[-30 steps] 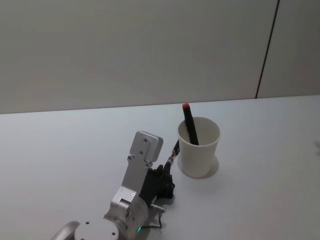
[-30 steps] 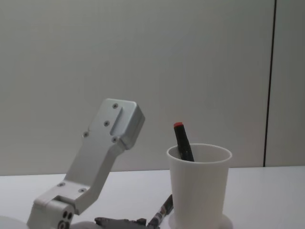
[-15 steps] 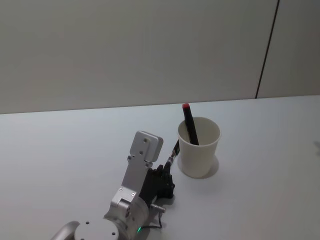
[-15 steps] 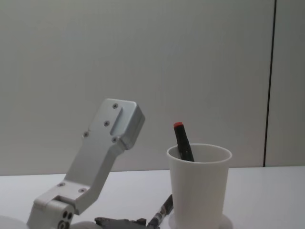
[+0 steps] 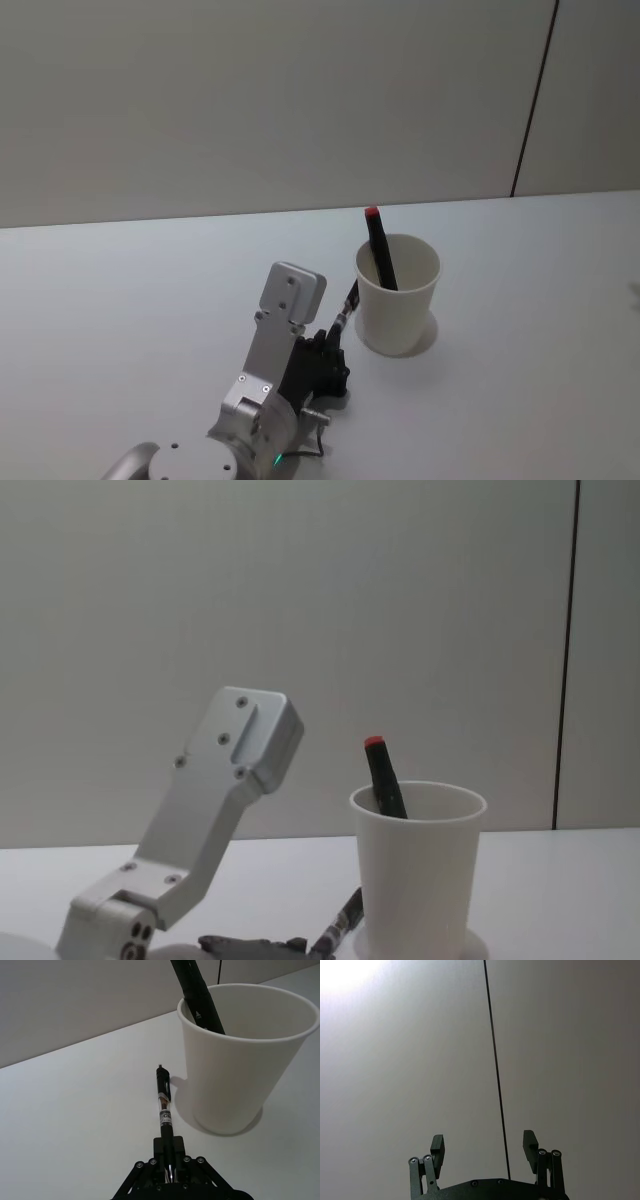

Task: Place the pen into the pen holder.

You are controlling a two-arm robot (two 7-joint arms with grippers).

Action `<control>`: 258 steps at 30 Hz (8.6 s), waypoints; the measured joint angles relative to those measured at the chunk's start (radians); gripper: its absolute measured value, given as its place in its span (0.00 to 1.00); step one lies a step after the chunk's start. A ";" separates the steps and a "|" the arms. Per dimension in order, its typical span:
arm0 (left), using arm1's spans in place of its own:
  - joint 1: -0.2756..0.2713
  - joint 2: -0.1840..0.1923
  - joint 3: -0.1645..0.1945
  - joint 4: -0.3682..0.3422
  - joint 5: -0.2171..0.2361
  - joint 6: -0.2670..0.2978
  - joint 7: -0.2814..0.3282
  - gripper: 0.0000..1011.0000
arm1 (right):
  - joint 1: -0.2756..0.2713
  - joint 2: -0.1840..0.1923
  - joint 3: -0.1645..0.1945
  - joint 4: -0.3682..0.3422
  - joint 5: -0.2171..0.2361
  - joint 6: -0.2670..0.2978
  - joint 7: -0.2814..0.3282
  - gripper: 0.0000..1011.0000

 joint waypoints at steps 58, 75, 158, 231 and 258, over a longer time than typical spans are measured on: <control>-0.035 0.016 -0.144 -0.065 0.084 -0.555 0.125 0.11 | 0.051 -0.038 -0.024 -0.022 0.098 0.088 0.003 0.99; -0.115 -0.042 -0.144 -0.011 0.060 -0.741 -0.084 0.11 | 0.157 -0.129 -0.080 -0.078 0.308 0.265 -0.053 0.99; -0.165 -0.083 -0.135 0.023 0.045 -0.834 -0.227 0.11 | 0.402 -0.328 -0.323 0.008 0.373 0.628 -0.205 0.99; -0.165 -0.083 -0.135 0.023 0.045 -0.833 -0.227 0.11 | 0.469 -0.394 -0.428 0.151 0.315 0.548 -0.153 0.87; -0.165 -0.083 -0.135 0.023 0.045 -0.833 -0.227 0.11 | 0.472 -0.395 -0.430 0.155 0.321 0.544 -0.154 0.13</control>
